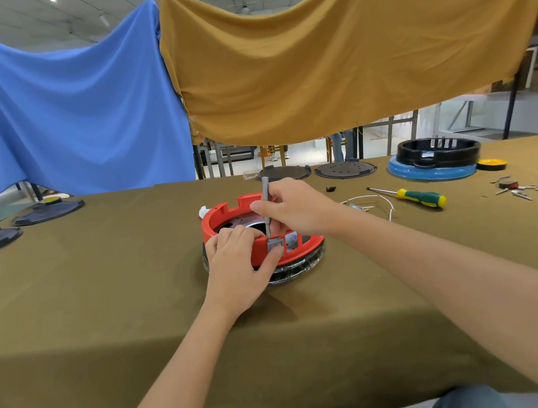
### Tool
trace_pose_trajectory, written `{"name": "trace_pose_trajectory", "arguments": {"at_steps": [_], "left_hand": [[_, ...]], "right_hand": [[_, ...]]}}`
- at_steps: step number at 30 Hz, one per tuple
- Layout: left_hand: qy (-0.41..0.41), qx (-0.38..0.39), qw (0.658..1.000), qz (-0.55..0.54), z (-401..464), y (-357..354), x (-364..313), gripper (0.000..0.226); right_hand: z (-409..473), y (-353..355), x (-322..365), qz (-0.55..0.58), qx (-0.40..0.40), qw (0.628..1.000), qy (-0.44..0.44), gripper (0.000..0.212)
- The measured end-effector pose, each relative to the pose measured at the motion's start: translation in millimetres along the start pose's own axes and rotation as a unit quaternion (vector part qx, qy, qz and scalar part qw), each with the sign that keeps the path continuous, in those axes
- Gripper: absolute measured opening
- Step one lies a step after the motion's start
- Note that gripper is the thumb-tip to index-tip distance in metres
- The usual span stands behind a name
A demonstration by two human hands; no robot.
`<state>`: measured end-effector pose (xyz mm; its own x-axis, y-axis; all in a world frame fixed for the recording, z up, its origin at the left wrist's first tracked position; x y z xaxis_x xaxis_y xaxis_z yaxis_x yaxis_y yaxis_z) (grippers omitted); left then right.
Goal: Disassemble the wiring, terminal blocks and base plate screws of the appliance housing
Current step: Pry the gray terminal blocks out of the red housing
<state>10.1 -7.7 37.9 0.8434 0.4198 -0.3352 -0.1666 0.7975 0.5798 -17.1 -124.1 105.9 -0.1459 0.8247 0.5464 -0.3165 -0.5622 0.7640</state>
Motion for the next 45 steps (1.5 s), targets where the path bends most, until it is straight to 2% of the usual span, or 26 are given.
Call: {"name": "trace_pose_trajectory", "arguments": {"at_steps": [4, 11, 16, 19, 22, 29, 32, 34, 39, 45], "left_hand": [[0.001, 0.005, 1.000, 0.008, -0.9, -0.5, 1.2, 0.039], [-0.001, 0.013, 1.000, 0.012, -1.0, 0.4, -0.9, 0.043], [0.002, 0.011, 1.000, 0.005, -0.3, 0.5, -1.0, 0.038], [0.001, 0.010, 1.000, 0.005, -0.4, 0.6, -1.6, 0.036], [-0.002, 0.013, 1.000, 0.007, -0.1, 0.9, -3.0, 0.043], [-0.009, 0.015, 1.000, 0.005, -0.2, 1.0, -2.9, 0.046], [-0.008, 0.014, 1.000, 0.004, 0.0, 0.3, -2.2, 0.044], [-0.008, 0.010, 1.000, 0.007, -0.4, 0.4, -1.3, 0.043], [-0.005, -0.003, 1.000, -0.013, 0.0, 1.9, -2.6, 0.039], [-0.003, -0.001, 1.000, -0.007, -0.6, 2.4, -3.2, 0.041]], "right_hand": [[10.9, -3.4, 3.2, -0.023, 0.040, 0.998, -0.031, 0.028], [20.9, -9.2, -7.0, 0.002, 0.084, 0.992, -0.092, 0.028], [10.3, -8.6, -5.9, 0.048, 0.046, 0.997, -0.042, 0.032], [0.6, -6.8, -4.3, 0.006, 0.014, 1.000, -0.001, 0.033], [-2.3, -9.6, 4.6, -0.051, 0.023, 0.998, 0.030, 0.036], [19.7, -19.1, 12.1, -0.105, 0.094, 0.990, -0.005, 0.032], [22.9, -20.1, 8.5, -0.081, 0.100, 0.991, -0.021, 0.032], [18.7, -16.4, 4.7, -0.042, 0.075, 0.996, -0.020, 0.033], [-8.6, 12.3, -21.1, 0.084, -0.063, 0.994, -0.001, 0.033], [-22.6, 11.1, -30.6, 0.057, -0.049, 0.997, 0.029, 0.030]]}}
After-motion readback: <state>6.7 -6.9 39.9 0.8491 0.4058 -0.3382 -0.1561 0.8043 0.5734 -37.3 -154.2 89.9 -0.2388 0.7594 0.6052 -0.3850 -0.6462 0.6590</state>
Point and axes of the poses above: each hand's wrist, its own z-axis towards the middle knuckle, its own y-axis out of the back of the hand, x = y × z, the point moved 7 cm from there along z, towards the middle knuckle, and after that the axes turned 5 degrees about -z, right-handed, at the moved point
